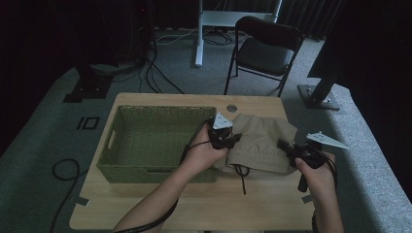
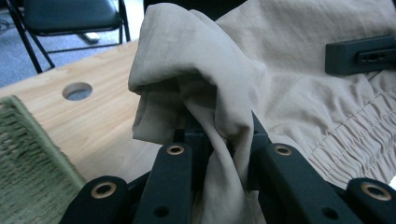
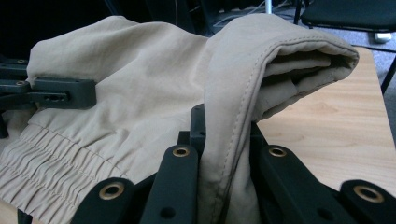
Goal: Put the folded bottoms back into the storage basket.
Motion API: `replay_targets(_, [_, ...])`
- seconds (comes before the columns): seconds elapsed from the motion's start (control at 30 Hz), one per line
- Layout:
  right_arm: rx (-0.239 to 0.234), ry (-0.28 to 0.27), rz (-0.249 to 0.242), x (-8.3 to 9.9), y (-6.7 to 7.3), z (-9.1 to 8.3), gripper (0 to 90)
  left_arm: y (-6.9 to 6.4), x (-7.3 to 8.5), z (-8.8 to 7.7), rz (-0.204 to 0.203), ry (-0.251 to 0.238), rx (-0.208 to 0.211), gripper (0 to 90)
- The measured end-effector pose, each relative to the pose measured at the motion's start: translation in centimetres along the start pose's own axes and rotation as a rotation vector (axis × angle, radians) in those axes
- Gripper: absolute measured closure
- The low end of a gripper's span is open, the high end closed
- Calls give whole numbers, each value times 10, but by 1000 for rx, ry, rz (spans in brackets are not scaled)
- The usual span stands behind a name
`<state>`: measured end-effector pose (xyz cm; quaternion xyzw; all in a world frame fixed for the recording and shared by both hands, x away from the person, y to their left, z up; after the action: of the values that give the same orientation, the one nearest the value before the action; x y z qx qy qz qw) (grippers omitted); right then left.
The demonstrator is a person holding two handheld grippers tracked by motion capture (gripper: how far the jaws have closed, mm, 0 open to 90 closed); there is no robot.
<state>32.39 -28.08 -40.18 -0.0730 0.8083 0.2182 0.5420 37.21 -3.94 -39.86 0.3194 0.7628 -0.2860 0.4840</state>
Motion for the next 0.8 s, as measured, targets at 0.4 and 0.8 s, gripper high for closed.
replay_targets(0.4, [-43, -8, -2, -20, 27, 19, 816, 25, -14, -30, -17, -25, -33, 800])
replay_targets(0.8, [-84, -18, -37, -42, 61, 41, 816, 55, -27, -60, -17, -42, -79, 800])
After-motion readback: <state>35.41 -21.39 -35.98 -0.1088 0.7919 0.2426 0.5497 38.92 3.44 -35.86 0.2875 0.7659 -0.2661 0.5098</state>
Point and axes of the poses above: each handheld gripper's, and its own axes: z roughly forward along the jaws, x roughly out of its underside, y roughly to its left, the point moved 4 cm from there along z, roughly forward along the jaws, and after that the axes turned 8 degrees about -y, right-handed, at the moved point
